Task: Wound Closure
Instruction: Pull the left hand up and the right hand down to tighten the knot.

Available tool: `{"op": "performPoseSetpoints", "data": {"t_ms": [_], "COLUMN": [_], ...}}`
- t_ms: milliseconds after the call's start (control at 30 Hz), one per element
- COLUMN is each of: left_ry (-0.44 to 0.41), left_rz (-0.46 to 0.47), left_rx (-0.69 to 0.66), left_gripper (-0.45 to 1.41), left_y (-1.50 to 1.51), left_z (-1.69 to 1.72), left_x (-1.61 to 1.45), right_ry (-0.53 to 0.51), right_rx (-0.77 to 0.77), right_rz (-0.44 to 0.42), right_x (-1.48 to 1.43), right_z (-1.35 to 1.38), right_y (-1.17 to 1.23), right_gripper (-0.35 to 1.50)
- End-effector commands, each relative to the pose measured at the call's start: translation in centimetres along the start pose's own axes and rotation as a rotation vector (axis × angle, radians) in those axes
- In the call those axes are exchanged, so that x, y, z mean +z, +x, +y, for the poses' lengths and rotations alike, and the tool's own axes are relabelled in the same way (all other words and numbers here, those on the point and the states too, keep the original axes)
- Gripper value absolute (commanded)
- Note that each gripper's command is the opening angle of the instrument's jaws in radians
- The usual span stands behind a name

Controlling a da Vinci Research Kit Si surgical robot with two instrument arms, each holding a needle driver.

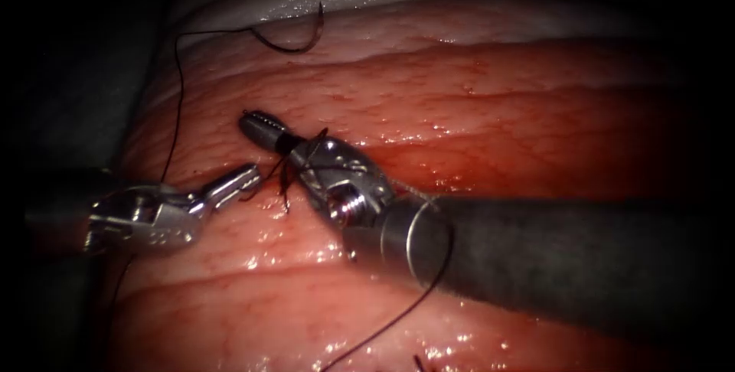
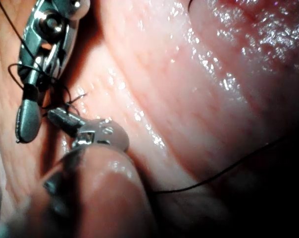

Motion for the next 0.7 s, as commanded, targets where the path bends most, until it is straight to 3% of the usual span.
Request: {"op": "performPoseSetpoints", "data": {"t_ms": [33,333,700], "left_ry": [-0.003,-0.032,-0.063], "left_rz": [-0.002,-0.037,-0.073], "left_rx": [-0.004,-0.038,-0.096], "left_gripper": [-0.45,-0.45,-0.45], "left_y": [-0.05,-0.48,-1.18], "left_z": [0.01,-0.42,-0.98], "left_x": [0.05,0.18,0.87], "right_ry": [0.009,0.043,0.065], "right_rx": [-0.002,-0.029,-0.057], "right_rz": [0.015,0.043,0.021], "right_x": [-0.01,-0.22,-0.42], "right_z": [0.0,-0.01,-0.07], "right_y": [-0.05,-0.1,-0.31], "right_gripper": [-0.35,-0.35,-0.35]}}
